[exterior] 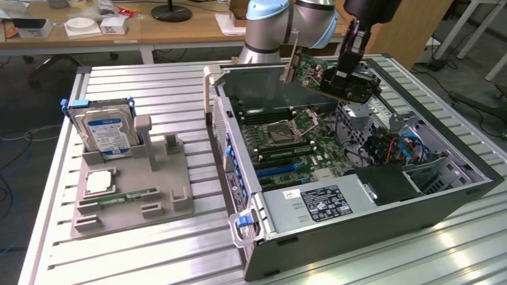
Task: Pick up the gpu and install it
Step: 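Insert the gpu into the slot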
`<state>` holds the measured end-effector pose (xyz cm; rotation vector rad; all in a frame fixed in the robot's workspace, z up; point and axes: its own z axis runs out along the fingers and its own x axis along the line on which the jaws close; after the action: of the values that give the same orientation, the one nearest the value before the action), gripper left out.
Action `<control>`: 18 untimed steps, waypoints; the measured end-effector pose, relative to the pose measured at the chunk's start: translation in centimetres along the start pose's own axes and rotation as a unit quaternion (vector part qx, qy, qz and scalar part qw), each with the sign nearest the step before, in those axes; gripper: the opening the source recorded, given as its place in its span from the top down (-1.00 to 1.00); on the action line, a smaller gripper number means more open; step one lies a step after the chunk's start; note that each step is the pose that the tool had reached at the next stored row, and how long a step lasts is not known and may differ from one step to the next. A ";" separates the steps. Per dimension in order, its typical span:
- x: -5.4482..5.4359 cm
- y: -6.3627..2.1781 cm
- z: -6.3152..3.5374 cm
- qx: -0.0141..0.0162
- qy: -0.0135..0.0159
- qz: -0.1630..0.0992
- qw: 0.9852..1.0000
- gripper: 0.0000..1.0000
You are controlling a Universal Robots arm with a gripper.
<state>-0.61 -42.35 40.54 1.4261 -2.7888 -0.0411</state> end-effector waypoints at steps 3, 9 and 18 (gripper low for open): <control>0.0 0.00 0.00 0.000 0.000 -0.011 1.000 0.47; 0.0 -0.01 0.00 0.000 0.001 -0.033 0.999 0.47; 0.0 -0.02 0.00 -0.001 0.001 -0.065 0.998 0.47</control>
<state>-0.61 -42.39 40.54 1.6036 -2.6892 -0.0414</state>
